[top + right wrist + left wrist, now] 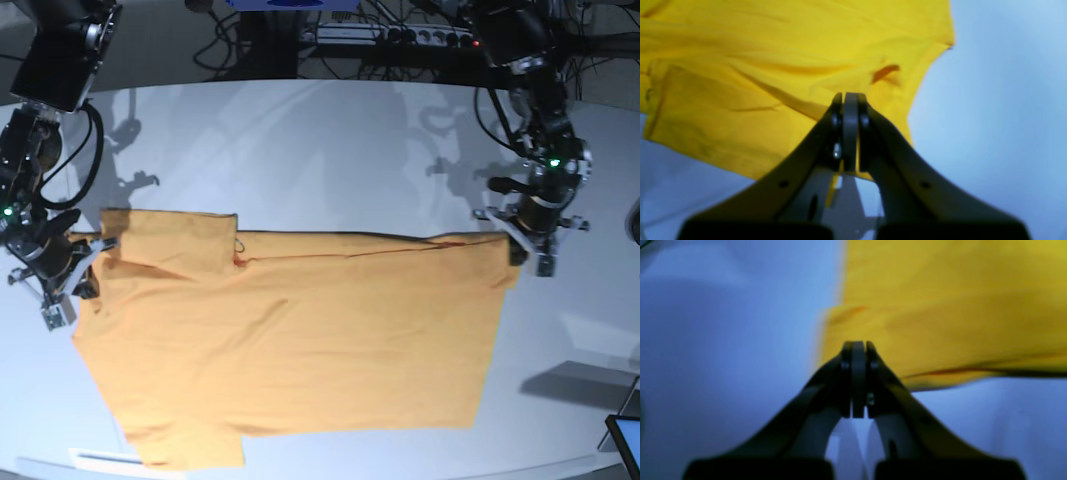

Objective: Fold the T-shirt properly
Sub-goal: 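Lower the held shirt edge back onto the table with both grippers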

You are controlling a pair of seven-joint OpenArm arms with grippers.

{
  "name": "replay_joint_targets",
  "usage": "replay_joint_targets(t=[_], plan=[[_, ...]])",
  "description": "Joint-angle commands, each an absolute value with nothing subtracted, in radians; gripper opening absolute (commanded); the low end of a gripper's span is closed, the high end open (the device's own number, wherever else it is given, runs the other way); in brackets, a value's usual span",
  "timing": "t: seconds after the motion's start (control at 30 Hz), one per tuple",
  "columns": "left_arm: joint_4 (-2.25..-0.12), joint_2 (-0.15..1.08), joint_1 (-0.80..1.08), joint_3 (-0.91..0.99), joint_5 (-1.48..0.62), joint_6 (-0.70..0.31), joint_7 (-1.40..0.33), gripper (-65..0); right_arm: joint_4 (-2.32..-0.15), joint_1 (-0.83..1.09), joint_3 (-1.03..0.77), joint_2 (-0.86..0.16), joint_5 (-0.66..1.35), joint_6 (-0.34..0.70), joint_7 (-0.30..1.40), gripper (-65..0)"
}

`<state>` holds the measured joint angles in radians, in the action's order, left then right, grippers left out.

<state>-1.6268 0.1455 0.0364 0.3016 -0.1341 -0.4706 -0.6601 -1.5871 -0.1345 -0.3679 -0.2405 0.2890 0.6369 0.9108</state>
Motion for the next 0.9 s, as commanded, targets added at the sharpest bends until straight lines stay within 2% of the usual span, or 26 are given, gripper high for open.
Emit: replay_joint_targets(t=[0.0, 0.1, 0.2, 0.37, 0.47, 0.6, 0.77, 0.87], plan=[[-1.618, 0.154, 0.024, 0.305, -0.122, -0.458, -0.625, -65.0, -1.601, -0.156, -0.369, -0.255, 0.298, 0.638, 0.888, -64.6], [-1.567, 0.15, 0.021, 0.305, -0.136, -0.458, -0.585, -65.0, -1.581, -0.156, -0.358, -0.255, 0.298, 0.638, 0.888, -64.6], [-1.541, 0.15, 0.021, 0.305, -0.136, -0.458, -0.539, -65.0, -1.546, -0.159, -0.275, -0.282, 0.298, 0.638, 0.878, -64.6], [-1.537, 0.154, 0.019, 0.306, -0.13, -0.456, -0.506, -65.0, -1.529, -0.134, -0.148, -0.305, 0.278, 0.618, 0.74, -64.6], [-1.543, 0.154, 0.019, 0.306, -0.127, -0.456, -0.483, -65.0, -1.524, -0.131, -0.14, -0.292, 0.182, 0.575, 0.687, -64.6], [-1.534, 0.157, -0.002, 0.306, -0.124, -0.456, -0.452, -65.0, -1.497, -0.13, -0.14, -0.254, 0.03, 0.57, 0.627, -64.7], [-1.535, 0.162, -0.007, 0.305, -0.124, -0.456, -0.354, -65.0, -1.434, -0.13, -0.148, -0.191, -0.245, 0.57, 0.452, -64.7], [-1.532, 0.173, -0.008, 0.298, -0.122, -0.456, -0.312, -65.0, -1.395, -0.128, -0.15, -0.176, -0.309, 0.57, 0.366, -64.7]])
